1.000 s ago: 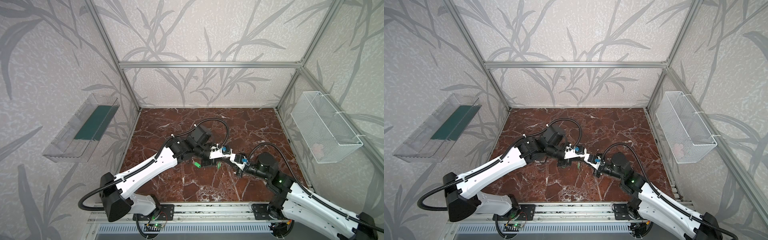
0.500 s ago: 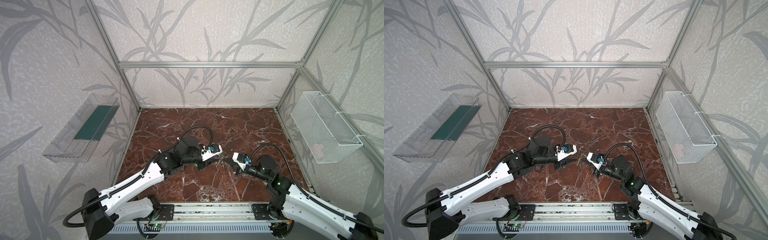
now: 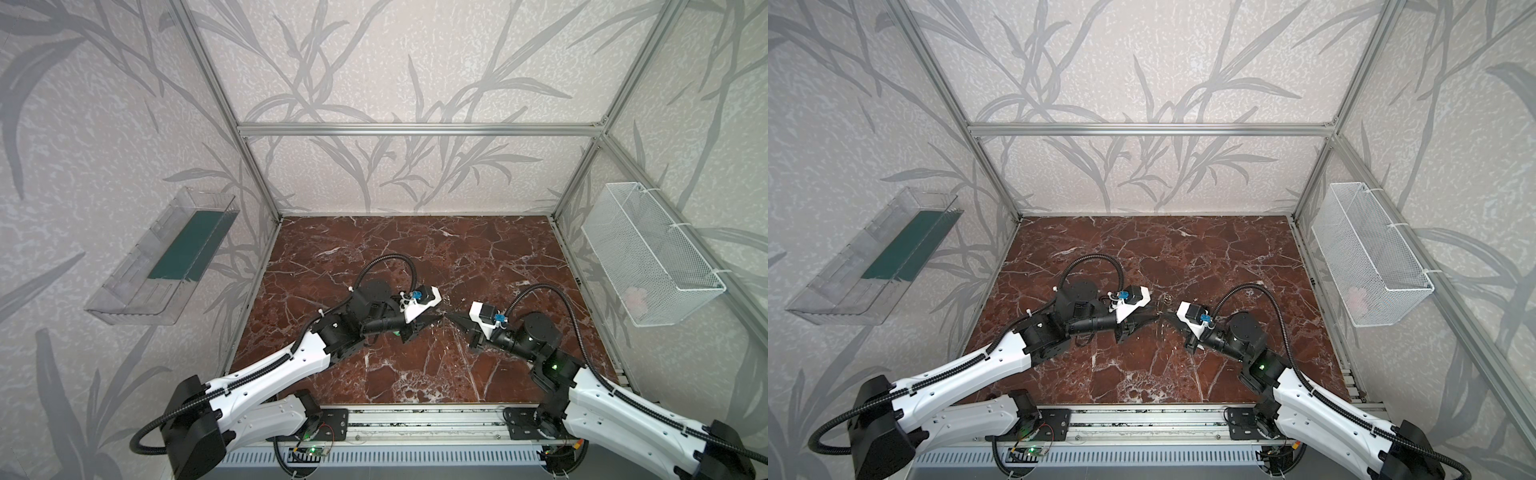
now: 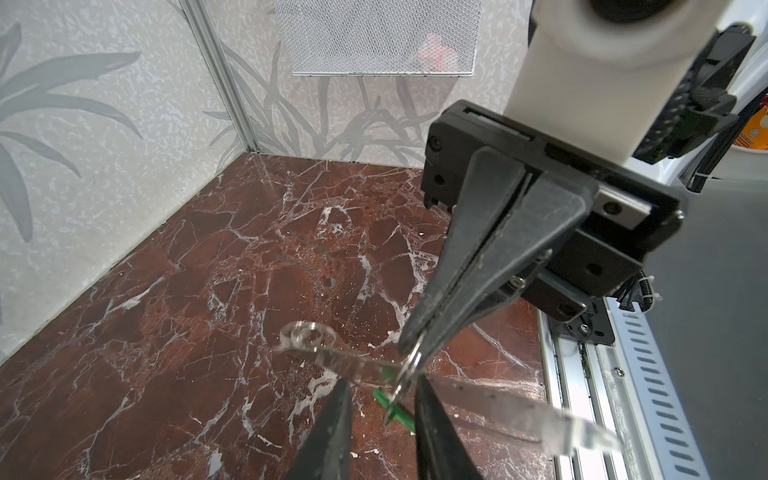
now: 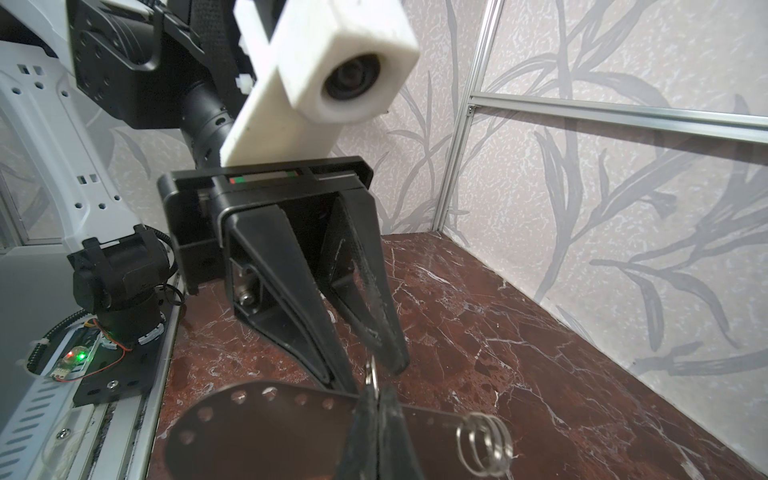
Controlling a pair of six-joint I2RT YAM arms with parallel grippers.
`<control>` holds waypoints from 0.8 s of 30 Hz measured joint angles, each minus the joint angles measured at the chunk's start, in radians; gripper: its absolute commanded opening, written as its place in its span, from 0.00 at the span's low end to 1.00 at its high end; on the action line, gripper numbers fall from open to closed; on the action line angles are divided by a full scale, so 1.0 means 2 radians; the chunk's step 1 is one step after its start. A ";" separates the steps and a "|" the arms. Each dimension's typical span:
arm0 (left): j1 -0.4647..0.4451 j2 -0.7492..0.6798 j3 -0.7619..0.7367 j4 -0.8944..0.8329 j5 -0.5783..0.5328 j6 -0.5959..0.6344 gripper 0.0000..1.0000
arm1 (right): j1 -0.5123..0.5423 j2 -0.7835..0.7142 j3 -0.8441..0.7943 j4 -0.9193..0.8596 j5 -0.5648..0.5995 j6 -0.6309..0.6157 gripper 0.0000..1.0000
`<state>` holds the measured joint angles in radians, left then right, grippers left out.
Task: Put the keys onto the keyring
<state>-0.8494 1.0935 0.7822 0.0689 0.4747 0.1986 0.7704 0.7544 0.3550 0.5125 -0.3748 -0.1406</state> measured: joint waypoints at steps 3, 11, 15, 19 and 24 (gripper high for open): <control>0.000 0.000 -0.002 0.008 0.005 -0.004 0.20 | -0.002 0.001 0.000 0.005 0.000 0.001 0.00; 0.002 0.002 -0.003 0.012 0.016 -0.007 0.05 | -0.003 0.006 -0.001 0.012 0.000 0.001 0.00; 0.004 0.005 -0.002 0.007 0.021 -0.002 0.00 | -0.005 0.009 -0.004 0.015 -0.001 0.001 0.00; 0.004 0.007 0.007 -0.013 0.022 0.015 0.00 | -0.005 0.008 -0.006 0.014 0.000 0.001 0.03; 0.003 0.020 0.051 -0.076 0.022 0.049 0.00 | -0.004 -0.003 -0.006 -0.003 0.008 -0.009 0.22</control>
<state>-0.8440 1.1332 0.8833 -0.0830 0.5190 0.2974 0.7628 0.7479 0.3439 0.5068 -0.3588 -0.1585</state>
